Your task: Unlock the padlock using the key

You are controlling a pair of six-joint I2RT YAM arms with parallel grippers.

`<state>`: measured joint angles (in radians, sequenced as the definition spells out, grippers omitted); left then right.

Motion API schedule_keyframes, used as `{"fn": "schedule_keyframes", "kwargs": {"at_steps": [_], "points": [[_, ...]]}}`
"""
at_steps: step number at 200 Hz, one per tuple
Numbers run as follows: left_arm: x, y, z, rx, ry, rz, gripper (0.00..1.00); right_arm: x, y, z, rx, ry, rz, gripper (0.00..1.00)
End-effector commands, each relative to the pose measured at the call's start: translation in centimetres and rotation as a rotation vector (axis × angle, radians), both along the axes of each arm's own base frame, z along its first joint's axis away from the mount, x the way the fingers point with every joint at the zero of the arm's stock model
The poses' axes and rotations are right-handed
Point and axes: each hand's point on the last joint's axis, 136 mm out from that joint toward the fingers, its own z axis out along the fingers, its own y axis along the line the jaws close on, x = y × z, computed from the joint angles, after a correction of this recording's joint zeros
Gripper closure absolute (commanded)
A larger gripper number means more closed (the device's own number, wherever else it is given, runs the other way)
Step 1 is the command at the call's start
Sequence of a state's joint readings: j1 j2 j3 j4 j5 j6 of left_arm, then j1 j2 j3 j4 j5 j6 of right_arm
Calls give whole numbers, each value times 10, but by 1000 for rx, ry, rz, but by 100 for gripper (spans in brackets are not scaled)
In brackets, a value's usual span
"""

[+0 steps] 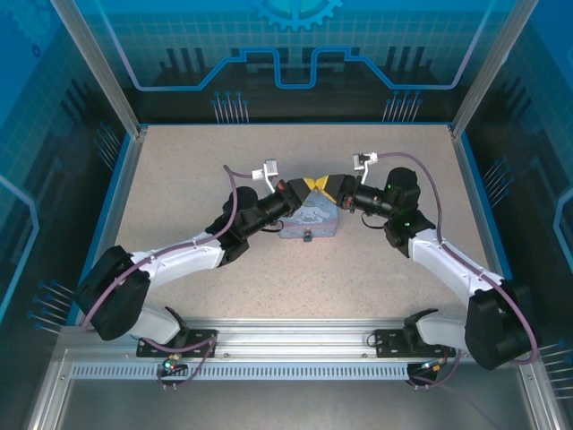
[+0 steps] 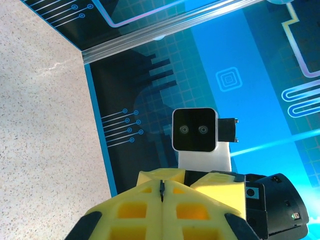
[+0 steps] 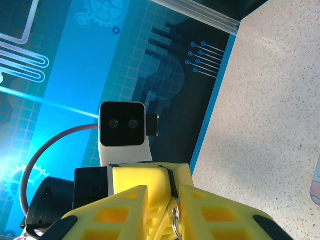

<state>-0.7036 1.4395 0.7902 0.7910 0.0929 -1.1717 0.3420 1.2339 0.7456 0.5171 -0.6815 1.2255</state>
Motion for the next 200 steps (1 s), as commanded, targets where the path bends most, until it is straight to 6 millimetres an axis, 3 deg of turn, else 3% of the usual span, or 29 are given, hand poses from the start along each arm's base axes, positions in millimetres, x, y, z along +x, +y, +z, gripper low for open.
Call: {"fn": "schedule_keyframes", "kwargs": {"at_steps": [1, 30, 108, 144, 154, 163, 187, 200], "points": [[-1, -7, 20, -33, -46, -25, 100, -11, 7, 10, 7, -56, 60, 77], [0, -8, 19, -39, -38, -29, 100, -15, 6, 6, 3, -56, 70, 76], [2, -10, 16, -40, -23, -38, 100, -22, 1, 3, -2, -52, 75, 100], [4, -13, 17, -33, -16, -43, 100, -23, 1, 5, 0, -60, 85, 100], [5, -11, 15, -27, -7, -31, 74, -23, 1, 6, -1, -61, 84, 100], [6, -9, 13, -19, 2, -16, 65, -23, 1, 7, -2, -64, 85, 100], [8, -2, 10, -7, 16, 19, 62, -22, 0, 5, -9, -62, 82, 100], [9, 0, 7, -2, 27, 34, 66, -21, 0, 3, -14, -55, 76, 100]]}}
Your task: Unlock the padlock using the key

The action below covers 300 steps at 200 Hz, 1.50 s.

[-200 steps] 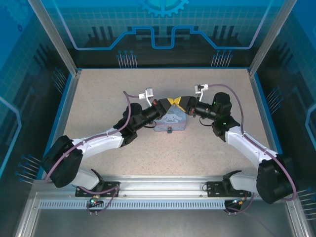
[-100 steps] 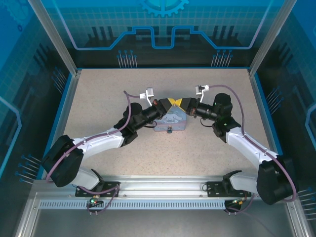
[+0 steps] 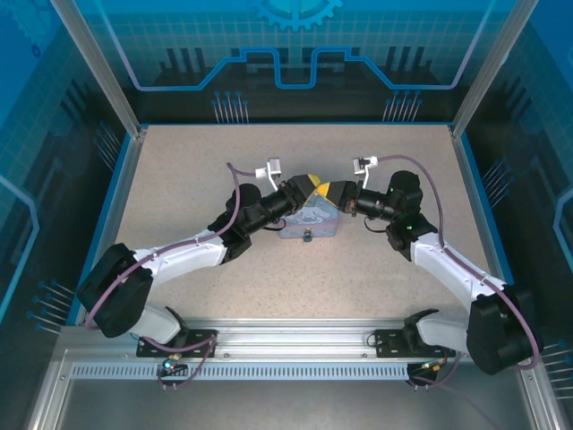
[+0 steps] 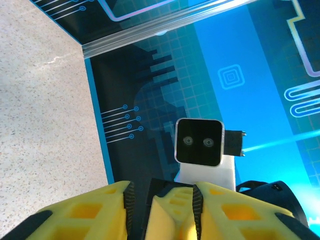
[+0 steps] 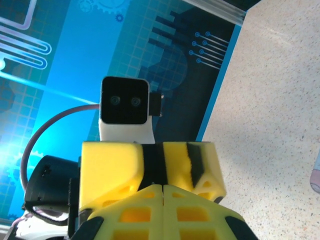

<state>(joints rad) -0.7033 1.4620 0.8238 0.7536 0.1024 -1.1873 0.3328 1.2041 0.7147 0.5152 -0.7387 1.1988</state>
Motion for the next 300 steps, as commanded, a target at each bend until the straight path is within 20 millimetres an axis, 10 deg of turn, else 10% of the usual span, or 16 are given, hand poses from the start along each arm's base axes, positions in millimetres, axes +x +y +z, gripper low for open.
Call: {"fn": "schedule_keyframes", "kwargs": {"at_steps": [1, 94, 162, 175, 199, 300], "points": [[5, 6, 11, -8, -6, 46, 66, -7, 1, 6, -5, -35, 27, 100], [8, 17, 1, -18, 30, 103, 100, -4, 0, -3, -14, -8, 5, 100], [9, 13, 4, -16, 29, 92, 100, -6, -2, -9, -27, 1, -7, 100], [10, 14, 1, -25, 46, 100, 73, -3, -4, -13, -26, 15, -29, 100], [11, 14, -1, -56, 65, 110, 60, 4, -8, -14, -5, 36, -89, 100], [7, 3, -24, -74, 133, 149, 59, 17, -13, -18, 34, 83, -189, 100]]}}
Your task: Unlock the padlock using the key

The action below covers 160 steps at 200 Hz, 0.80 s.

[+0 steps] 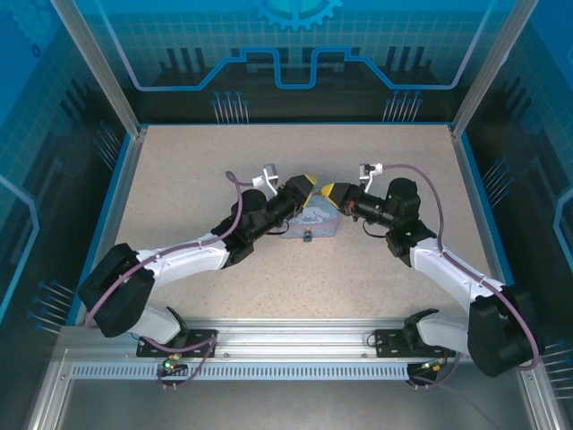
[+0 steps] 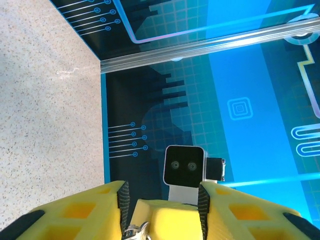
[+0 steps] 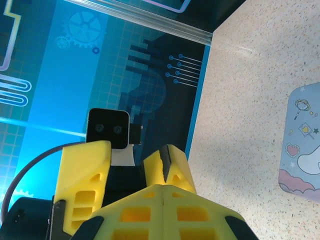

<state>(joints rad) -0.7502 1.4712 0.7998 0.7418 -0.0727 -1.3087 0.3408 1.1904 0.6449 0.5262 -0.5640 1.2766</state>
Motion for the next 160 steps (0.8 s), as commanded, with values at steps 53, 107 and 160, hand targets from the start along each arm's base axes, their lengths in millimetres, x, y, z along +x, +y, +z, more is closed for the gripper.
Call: {"fn": "schedule_keyframes", "kwargs": {"at_steps": [53, 107, 160], "points": [[3, 0, -12, -21, 26, 47, 55, -1, 0, 5, 23, -21, -32, 100], [3, 1, -5, -29, 11, 56, 70, -3, -2, -4, 15, 1, -38, 100], [2, -3, -8, -40, 18, 44, 62, -1, -3, -3, 25, 3, -50, 100]]}}
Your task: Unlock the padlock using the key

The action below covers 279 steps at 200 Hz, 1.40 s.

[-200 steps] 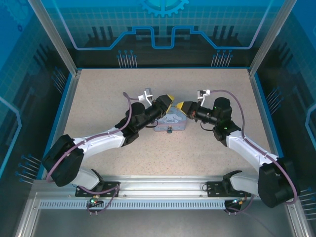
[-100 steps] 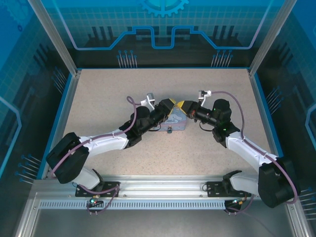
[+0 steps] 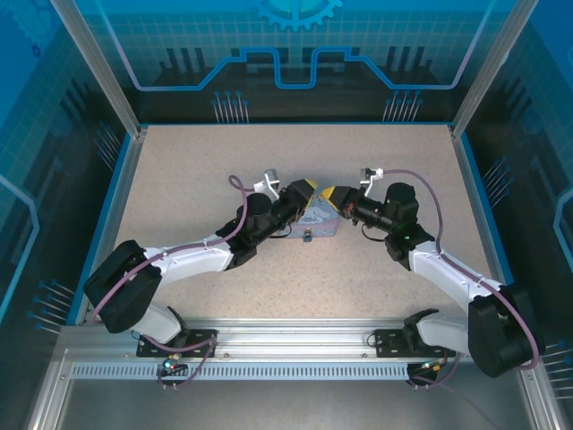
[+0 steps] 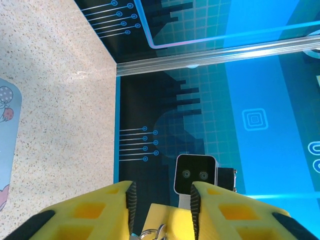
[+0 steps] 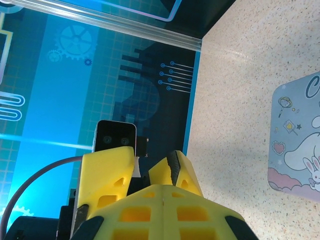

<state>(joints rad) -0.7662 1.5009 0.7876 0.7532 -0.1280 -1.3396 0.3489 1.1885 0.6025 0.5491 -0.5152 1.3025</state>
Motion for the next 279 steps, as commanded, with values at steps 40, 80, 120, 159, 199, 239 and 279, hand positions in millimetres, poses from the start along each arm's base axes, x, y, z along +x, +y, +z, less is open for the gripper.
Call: {"fn": "schedule_keyframes", "kwargs": {"at_steps": [40, 80, 120, 159, 199, 239, 279], "points": [[-1, -6, 7, -49, -25, 0, 60, 0, 0, 14, 31, -34, -18, 100], [0, -6, 10, -51, -34, 2, 73, 2, 1, 9, 34, -20, -20, 100], [1, -6, 11, -48, -35, 7, 96, -2, 1, 1, 27, -5, -16, 100], [2, -8, 12, -36, -43, 0, 100, -8, 0, -3, 15, -4, -3, 97], [2, -7, 11, -11, -37, -79, 100, -12, -19, 0, -30, -35, 1, 44], [-3, -16, 21, -28, -83, -218, 100, -20, -19, 5, -68, -95, 78, 49], [-7, -26, 29, -32, -105, -304, 100, -24, -6, 16, -58, -142, 161, 59]]}}
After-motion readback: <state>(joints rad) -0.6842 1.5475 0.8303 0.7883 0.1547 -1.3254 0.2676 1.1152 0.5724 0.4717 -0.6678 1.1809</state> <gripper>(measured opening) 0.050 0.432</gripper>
